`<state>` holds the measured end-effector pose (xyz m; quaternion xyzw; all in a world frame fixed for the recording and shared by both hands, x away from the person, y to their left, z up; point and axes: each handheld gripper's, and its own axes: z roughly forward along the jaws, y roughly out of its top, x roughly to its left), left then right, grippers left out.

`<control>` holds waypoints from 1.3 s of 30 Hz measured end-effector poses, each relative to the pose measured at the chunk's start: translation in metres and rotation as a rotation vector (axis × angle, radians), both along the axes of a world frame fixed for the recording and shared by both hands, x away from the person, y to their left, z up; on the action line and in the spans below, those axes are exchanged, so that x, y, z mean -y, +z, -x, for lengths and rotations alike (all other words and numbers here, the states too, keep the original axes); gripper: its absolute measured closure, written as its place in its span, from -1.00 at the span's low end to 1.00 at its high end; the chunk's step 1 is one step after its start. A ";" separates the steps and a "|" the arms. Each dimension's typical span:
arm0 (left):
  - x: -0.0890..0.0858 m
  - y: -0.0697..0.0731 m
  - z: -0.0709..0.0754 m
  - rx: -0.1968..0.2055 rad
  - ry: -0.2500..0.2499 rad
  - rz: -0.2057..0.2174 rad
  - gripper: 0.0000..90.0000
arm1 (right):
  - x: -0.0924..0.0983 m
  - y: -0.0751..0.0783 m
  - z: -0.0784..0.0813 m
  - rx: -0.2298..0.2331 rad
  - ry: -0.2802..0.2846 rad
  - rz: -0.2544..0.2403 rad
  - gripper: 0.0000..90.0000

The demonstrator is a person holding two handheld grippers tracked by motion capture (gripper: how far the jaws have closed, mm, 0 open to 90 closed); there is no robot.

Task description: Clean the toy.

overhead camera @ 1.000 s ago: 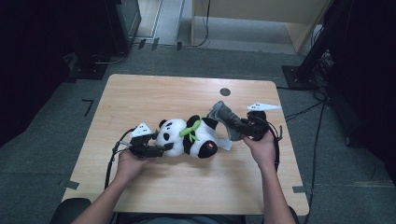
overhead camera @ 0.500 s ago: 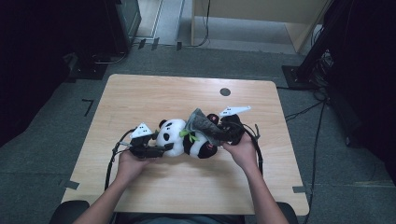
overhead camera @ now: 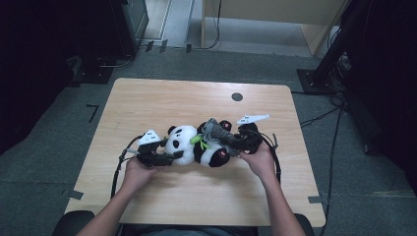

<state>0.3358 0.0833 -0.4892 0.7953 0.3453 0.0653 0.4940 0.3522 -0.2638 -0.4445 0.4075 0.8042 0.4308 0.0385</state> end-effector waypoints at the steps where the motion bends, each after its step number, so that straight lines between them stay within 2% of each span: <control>1: 0.000 0.000 0.000 0.000 0.000 0.000 -0.42 | 0.000 0.000 0.000 0.000 0.000 0.000 0.68; 4: 0.000 0.001 -0.002 -0.010 0.004 0.003 -0.42 | 0.011 -0.010 -0.002 -0.027 -0.015 -0.020 0.68; 8: 0.000 0.001 -0.004 -0.016 0.003 0.006 -0.42 | 0.020 -0.018 -0.001 -0.054 -0.037 -0.012 0.68; 9: 0.000 0.001 -0.004 -0.016 0.002 0.005 -0.42 | 0.021 -0.019 -0.002 -0.064 -0.038 -0.024 0.68; 12: 0.000 0.001 -0.005 -0.012 0.001 0.006 -0.42 | 0.021 -0.024 0.000 -0.050 -0.028 -0.039 0.68; 17: 0.000 0.001 -0.005 -0.013 0.002 0.008 -0.42 | 0.024 -0.027 0.001 -0.061 -0.042 -0.063 0.68; 20: 0.000 0.001 -0.006 -0.019 0.002 0.008 -0.42 | 0.027 -0.030 0.000 -0.074 -0.053 -0.061 0.68; 27: -0.001 0.001 -0.007 -0.022 0.004 0.020 -0.42 | 0.033 -0.033 -0.001 -0.093 -0.070 -0.029 0.69; 29: -0.001 0.001 -0.007 -0.026 0.009 0.027 -0.43 | 0.034 -0.033 -0.002 -0.092 -0.083 0.009 0.69; 31: -0.001 0.000 -0.007 -0.026 0.010 0.028 -0.43 | 0.036 -0.033 -0.003 -0.093 -0.098 0.074 0.69; 34: -0.002 0.000 -0.007 -0.029 0.011 0.029 -0.43 | 0.042 -0.033 -0.004 -0.105 -0.116 0.084 0.69; 35: -0.002 0.000 -0.008 -0.029 0.009 0.029 -0.43 | 0.045 -0.032 -0.004 -0.107 -0.132 0.102 0.69; 36: -0.002 0.000 -0.008 -0.028 0.008 0.029 -0.44 | 0.054 -0.031 -0.004 -0.130 -0.171 0.103 0.69; 39: -0.002 0.001 -0.008 -0.027 0.007 0.027 -0.45 | 0.064 -0.027 -0.004 -0.121 -0.197 0.062 0.69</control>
